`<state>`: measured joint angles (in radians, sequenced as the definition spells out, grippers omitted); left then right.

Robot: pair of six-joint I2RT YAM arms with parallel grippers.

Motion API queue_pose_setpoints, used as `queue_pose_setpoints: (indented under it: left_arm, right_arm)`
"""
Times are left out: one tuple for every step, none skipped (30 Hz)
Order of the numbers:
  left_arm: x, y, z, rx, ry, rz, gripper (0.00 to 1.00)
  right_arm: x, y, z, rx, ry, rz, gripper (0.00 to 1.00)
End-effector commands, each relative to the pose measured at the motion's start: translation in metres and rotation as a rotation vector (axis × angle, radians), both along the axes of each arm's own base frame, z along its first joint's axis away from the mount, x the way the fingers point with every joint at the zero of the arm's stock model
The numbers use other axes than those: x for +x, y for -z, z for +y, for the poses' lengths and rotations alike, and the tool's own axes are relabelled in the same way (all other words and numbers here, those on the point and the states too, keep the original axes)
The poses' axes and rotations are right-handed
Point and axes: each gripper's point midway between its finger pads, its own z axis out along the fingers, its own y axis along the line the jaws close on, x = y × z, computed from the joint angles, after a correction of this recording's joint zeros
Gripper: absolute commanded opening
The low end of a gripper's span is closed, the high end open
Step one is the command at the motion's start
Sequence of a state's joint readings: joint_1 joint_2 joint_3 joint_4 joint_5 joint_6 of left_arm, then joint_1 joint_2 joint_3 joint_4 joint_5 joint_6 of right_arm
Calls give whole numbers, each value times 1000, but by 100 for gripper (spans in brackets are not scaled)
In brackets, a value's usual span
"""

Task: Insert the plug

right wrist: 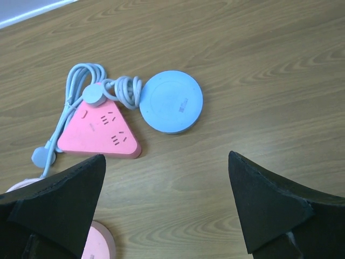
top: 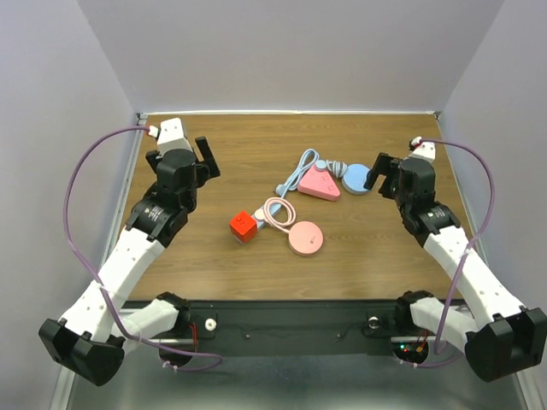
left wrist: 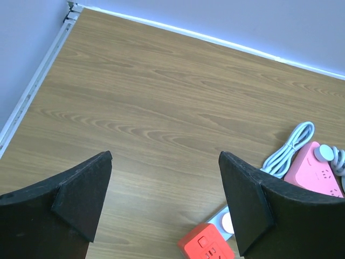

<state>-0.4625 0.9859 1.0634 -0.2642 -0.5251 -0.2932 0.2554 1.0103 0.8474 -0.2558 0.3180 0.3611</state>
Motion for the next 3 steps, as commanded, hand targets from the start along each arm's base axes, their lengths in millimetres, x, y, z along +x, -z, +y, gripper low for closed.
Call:
queue_pose_setpoints:
  left_arm:
    - [-1, -34, 12, -8, -50, -75, 92]
    - [0, -33, 12, -7, -52, -71, 93]
    - [-1, -35, 13, -13, -56, -77, 96]
  right_arm:
    - [-1, -24, -13, -19, 55, -82, 100]
    - [-1, -25, -14, -20, 55, -85, 100]
    - [-2, -25, -14, -24, 53, -86, 100]
